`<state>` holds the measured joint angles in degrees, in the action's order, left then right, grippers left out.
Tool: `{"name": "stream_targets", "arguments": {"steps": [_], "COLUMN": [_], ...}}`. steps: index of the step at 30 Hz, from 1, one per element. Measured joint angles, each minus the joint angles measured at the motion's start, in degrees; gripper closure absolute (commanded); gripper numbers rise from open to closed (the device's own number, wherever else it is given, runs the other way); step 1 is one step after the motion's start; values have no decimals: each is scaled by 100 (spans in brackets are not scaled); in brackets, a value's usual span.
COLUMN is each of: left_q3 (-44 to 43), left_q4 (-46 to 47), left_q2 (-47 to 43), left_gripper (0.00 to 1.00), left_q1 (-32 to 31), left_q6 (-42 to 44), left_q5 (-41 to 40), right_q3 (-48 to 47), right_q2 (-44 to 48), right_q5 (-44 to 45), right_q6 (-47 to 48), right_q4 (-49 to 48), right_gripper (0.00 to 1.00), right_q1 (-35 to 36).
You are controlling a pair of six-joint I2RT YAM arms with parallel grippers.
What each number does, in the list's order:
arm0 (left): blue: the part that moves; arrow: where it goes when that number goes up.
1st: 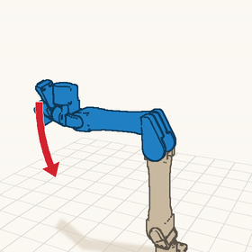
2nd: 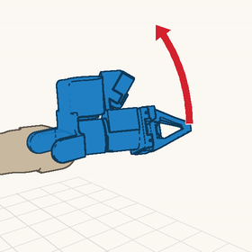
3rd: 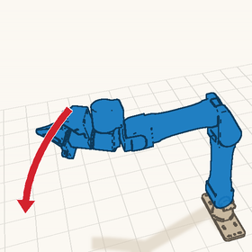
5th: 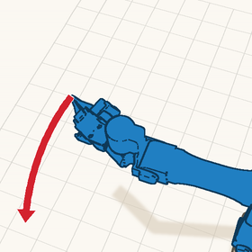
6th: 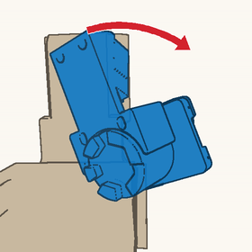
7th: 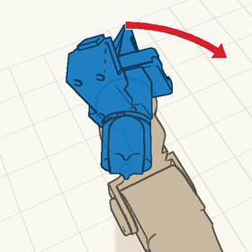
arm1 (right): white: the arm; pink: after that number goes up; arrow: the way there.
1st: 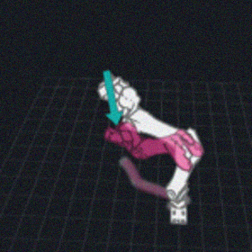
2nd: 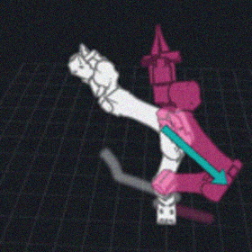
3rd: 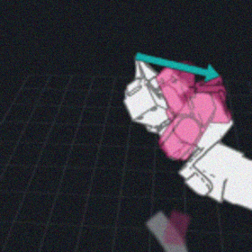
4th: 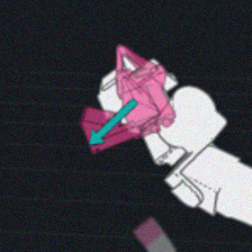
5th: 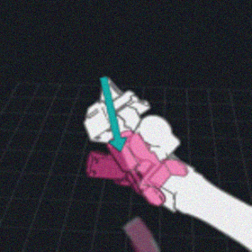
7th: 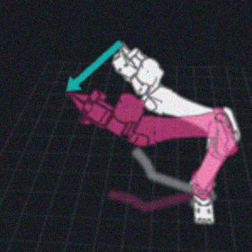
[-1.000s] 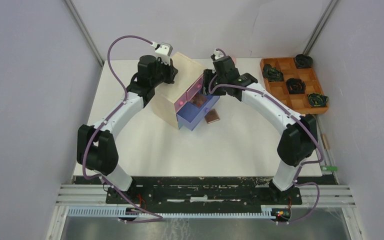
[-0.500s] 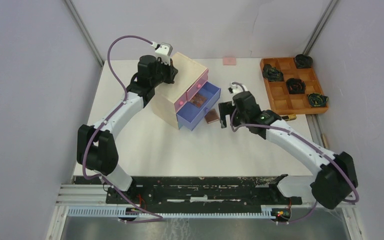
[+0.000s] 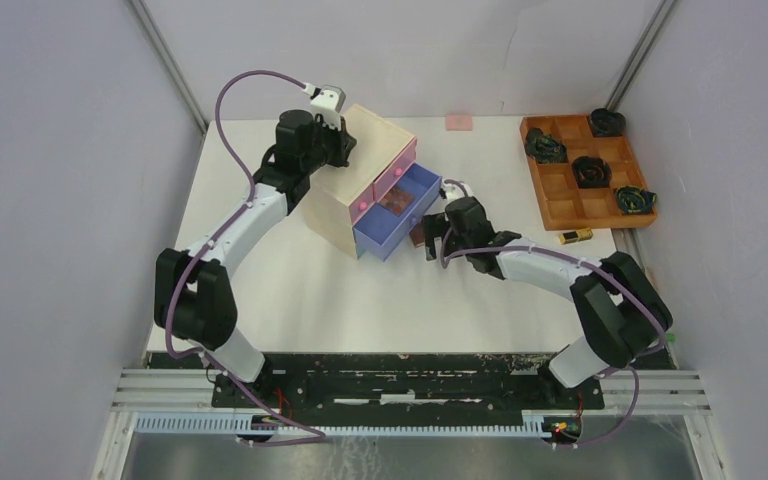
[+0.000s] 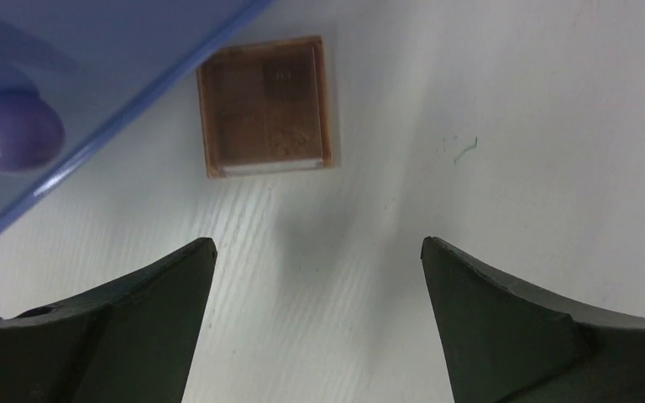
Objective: Organize the makeup
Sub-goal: Pick up the makeup from the center of the board.
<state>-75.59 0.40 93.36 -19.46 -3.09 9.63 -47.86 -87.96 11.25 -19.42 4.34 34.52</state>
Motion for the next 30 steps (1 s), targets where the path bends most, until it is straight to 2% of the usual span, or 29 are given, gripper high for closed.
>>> {"name": "stream_targets", "arguments": {"steps": [4,13,21,30], "left_q3": [-17,-50,-79,-107], "left_q4": [-2,2,4,127], "left_q2": [33,87,138,229], "left_gripper": [97,97,97,97], "left_q1": [0,0,0,37], "left_q6": [0,2,0,2], "left_q5": [-2,-9,-9,-90], "right_q3": [365,483,472,243], "right_q2": [-229,-1191,-1478,-1722], "right_q5": [107,155,197,411], "right_q6": [-2,37,254,452], "right_q4": [-1211,-2511,-3117,-3178], "right_gripper": [0,0,0,0], "right_q1": [50,122,240,382]}}
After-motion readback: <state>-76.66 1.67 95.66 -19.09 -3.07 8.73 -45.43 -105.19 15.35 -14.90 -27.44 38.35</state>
